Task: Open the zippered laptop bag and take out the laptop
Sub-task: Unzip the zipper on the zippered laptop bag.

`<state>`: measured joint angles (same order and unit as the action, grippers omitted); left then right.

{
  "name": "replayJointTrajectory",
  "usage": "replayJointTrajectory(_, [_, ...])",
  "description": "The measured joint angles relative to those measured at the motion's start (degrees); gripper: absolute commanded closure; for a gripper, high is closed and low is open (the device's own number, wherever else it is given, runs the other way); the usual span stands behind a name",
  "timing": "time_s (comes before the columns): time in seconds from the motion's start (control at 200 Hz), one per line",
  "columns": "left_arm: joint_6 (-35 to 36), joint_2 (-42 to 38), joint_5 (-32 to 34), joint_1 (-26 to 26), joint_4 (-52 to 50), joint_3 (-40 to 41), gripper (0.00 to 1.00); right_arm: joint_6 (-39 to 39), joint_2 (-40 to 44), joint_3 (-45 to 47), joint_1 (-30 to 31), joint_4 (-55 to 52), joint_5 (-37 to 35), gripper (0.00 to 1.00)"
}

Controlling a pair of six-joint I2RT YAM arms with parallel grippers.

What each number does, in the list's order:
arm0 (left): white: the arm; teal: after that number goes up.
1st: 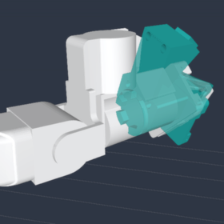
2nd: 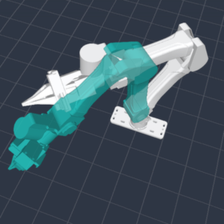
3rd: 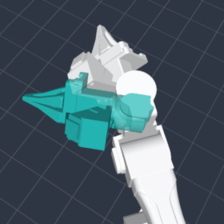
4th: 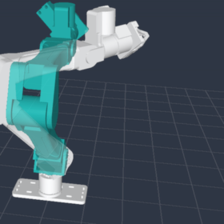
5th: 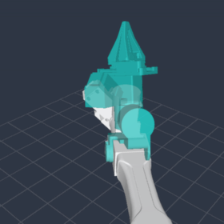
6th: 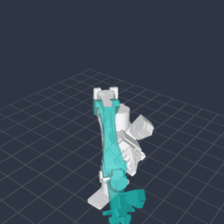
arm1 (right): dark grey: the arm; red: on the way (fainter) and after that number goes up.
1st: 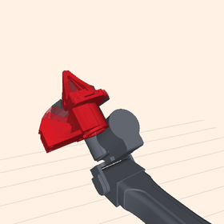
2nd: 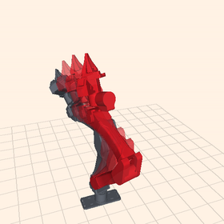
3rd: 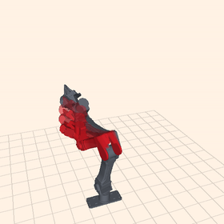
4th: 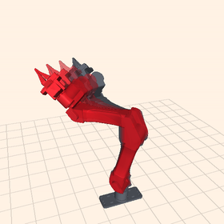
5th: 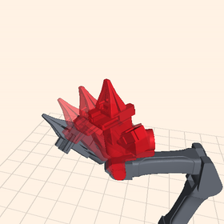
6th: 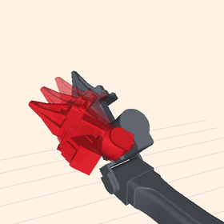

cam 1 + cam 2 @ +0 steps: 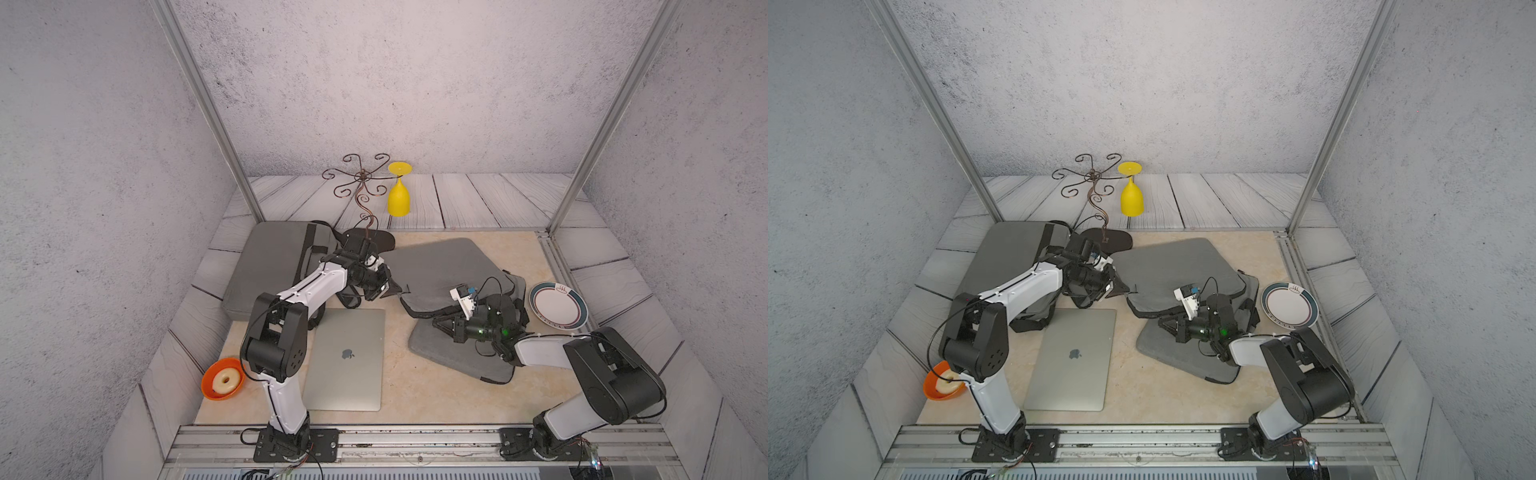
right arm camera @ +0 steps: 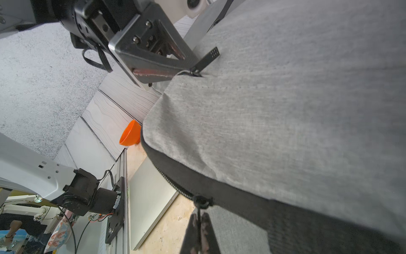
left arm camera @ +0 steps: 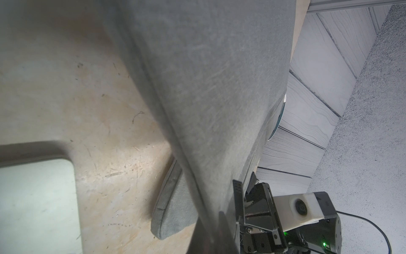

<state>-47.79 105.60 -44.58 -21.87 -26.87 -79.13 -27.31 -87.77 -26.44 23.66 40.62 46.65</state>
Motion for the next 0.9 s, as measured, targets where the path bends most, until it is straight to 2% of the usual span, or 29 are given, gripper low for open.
replayJointTrajectory(0.135, [0.37, -0.02, 0.09, 0.00, -0.31, 0.00, 1.00, 2.40, 2.03, -0.42, 0.00, -4.81, -1.57, 1.00])
replayJointTrajectory(0.235, [1.20, -0.02, 0.33, -0.07, -1.01, -0.15, 1.00, 6.08, 5.68, -1.81, 0.07, -12.13, -4.37, 1.00])
replayJointTrajectory(0.465, [2.99, -0.02, 1.75, -0.11, -2.89, -0.98, 1.00, 15.04, 11.82, -7.06, 0.39, -31.28, -15.23, 1.00])
replayJointTrajectory(0.896, [5.35, -0.24, 3.82, 0.48, -5.77, -1.66, 1.00, 15.30, 13.33, -13.29, -3.15, -48.87, -30.62, 1.00])
